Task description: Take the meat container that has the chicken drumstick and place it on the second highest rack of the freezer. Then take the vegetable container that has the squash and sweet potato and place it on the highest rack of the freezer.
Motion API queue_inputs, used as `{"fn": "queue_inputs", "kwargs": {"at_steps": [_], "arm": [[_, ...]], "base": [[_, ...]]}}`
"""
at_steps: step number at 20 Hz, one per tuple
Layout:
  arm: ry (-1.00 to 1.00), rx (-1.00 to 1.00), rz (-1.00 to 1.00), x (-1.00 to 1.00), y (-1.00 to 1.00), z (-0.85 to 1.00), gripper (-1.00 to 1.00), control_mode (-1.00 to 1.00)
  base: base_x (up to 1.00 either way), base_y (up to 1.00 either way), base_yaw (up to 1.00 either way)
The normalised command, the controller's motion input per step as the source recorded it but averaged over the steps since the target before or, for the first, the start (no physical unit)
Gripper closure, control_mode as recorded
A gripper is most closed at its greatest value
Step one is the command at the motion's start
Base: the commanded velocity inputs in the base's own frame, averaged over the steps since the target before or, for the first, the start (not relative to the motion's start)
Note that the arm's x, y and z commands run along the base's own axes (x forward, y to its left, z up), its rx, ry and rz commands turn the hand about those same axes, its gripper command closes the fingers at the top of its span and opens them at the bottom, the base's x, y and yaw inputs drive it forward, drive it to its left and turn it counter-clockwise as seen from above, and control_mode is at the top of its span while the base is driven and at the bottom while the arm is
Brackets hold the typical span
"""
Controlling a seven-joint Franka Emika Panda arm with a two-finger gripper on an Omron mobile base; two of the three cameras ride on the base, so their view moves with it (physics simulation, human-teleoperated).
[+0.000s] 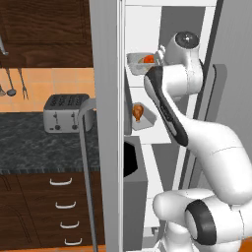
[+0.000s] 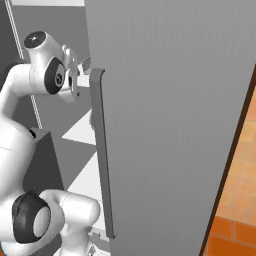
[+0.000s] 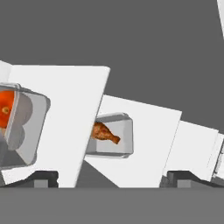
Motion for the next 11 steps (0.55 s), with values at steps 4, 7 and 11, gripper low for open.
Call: {"fn": "queue_inputs", "kwargs": {"at_steps": [4, 7, 11], "arm": [[0.14, 0.06, 0.01, -1.00, 0.00, -0.37, -1.00, -1.00], [0.18, 0.02, 0.00, -1.00, 0.00, -0.38, -1.00, -1.00], [0.20, 0.01, 0.01, -1.00, 0.00, -0.36, -1.00, -1.00]], "base": [[0.00, 0.00, 0.00], [0.00, 0.00, 0.00], [0.00, 0.00, 0.00]]}}
